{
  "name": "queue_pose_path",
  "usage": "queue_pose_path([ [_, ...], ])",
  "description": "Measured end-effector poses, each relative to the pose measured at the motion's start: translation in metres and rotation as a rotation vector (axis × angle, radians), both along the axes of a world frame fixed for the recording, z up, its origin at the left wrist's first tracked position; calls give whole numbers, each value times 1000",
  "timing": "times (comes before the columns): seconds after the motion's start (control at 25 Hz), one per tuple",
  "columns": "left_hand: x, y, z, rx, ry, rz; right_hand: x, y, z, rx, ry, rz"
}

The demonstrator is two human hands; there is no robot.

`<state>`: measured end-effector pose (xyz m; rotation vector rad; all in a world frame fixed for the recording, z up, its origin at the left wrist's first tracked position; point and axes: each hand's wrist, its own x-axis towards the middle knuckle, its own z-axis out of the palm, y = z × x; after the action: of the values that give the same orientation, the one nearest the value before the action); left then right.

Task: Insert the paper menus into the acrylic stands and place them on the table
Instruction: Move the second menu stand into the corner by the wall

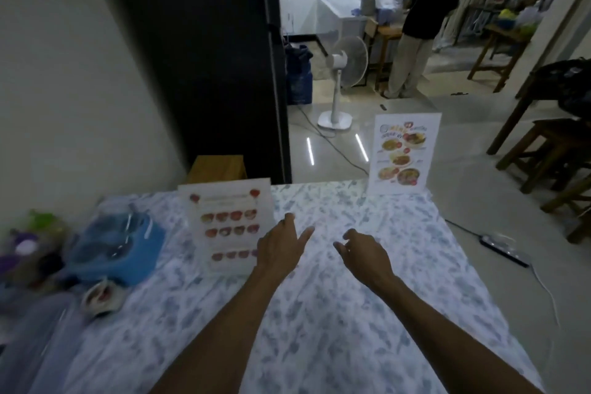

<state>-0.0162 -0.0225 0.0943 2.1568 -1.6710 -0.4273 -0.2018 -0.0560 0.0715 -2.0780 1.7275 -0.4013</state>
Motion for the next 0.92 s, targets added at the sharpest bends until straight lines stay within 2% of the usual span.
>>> queue_pose_path([
  [0.28, 102, 94, -17, 56, 15, 151, 80, 63, -11, 36, 66, 144],
  [0.44, 144, 115, -25, 56, 8, 222, 98, 68, -16, 61, 110, 151],
  [0.6, 176, 107, -36, 83, -34, 350, 109, 51, -25, 89, 87, 148],
  [0.76, 207, 82, -50, 208, -95, 466, 124, 15, -43, 175, 9, 151],
  [0.84, 220, 63, -62, 246, -32, 454, 140, -5, -54, 262, -90, 142],
  [0.92, 229, 43, -72, 244, 128, 378, 152, -21, -67, 316, -149, 218],
])
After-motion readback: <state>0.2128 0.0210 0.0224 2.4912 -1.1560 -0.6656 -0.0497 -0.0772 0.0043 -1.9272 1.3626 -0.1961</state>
